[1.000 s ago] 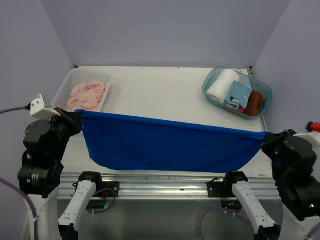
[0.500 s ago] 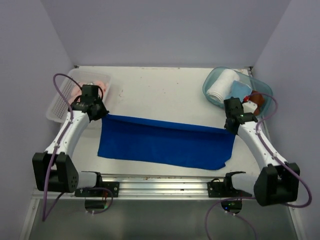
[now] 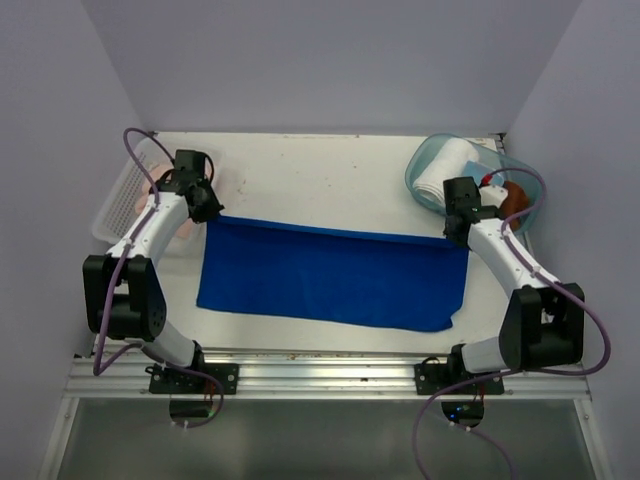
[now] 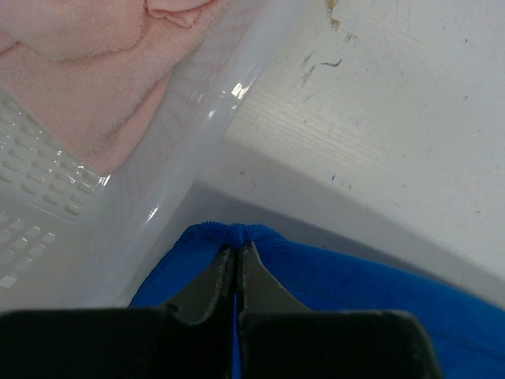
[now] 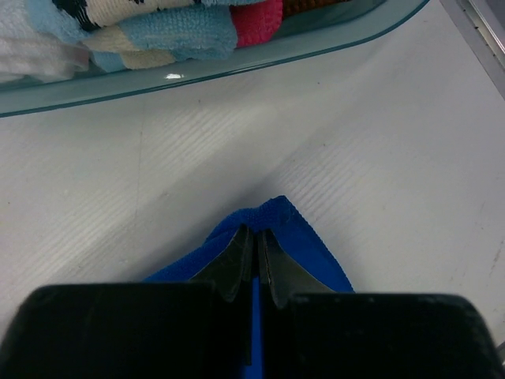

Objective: Roll the towels
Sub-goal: Flatten the towel, then fold the towel

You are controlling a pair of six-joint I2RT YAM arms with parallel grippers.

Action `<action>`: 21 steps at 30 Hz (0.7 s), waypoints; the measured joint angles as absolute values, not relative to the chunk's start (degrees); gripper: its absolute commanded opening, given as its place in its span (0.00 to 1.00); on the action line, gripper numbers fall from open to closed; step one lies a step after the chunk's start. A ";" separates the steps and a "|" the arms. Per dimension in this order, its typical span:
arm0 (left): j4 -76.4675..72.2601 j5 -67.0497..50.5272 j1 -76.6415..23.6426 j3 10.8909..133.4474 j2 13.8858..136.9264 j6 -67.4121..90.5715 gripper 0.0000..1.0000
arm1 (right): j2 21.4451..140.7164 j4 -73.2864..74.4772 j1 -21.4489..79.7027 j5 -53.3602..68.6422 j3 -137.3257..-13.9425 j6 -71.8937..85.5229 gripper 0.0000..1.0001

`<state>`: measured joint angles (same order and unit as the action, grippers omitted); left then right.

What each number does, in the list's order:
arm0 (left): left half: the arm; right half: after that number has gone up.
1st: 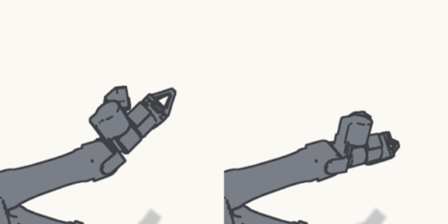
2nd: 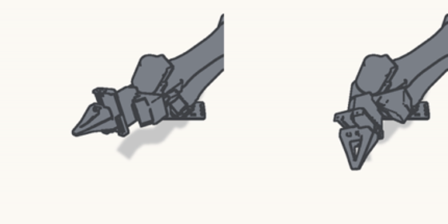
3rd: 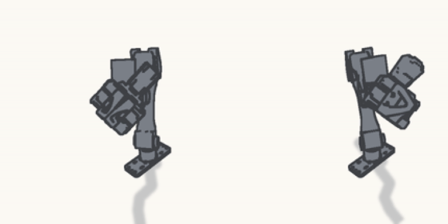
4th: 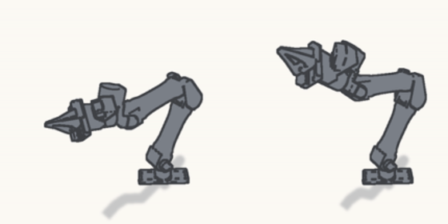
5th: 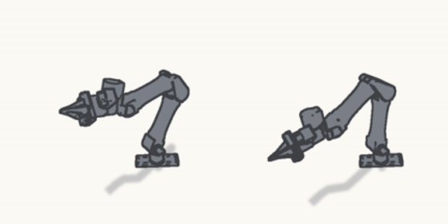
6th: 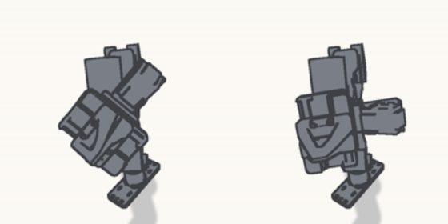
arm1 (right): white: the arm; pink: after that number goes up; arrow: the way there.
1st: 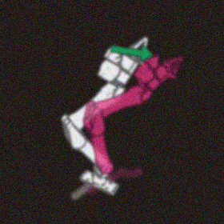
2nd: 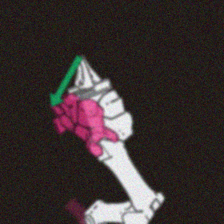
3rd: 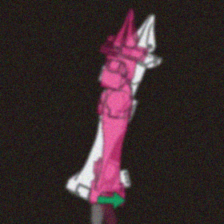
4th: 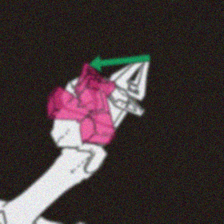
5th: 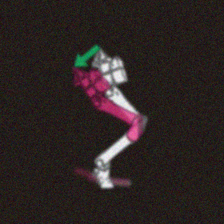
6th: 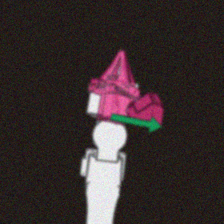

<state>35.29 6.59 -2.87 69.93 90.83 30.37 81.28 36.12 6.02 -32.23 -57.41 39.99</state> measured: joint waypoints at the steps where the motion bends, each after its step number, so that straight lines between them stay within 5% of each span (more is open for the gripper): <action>1: 35.38 6.57 -2.74 69.93 90.70 30.35 0.00 | 80.86 36.16 5.87 -32.18 -57.41 39.83 0.00; 21: 33.74 1.67 -1.85 73.14 91.94 30.35 0.00 | 82.06 32.49 2.22 -30.24 -61.63 36.36 0.00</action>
<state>33.74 1.67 -1.85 73.14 91.94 30.35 82.06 32.49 2.22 -30.24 -61.63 36.36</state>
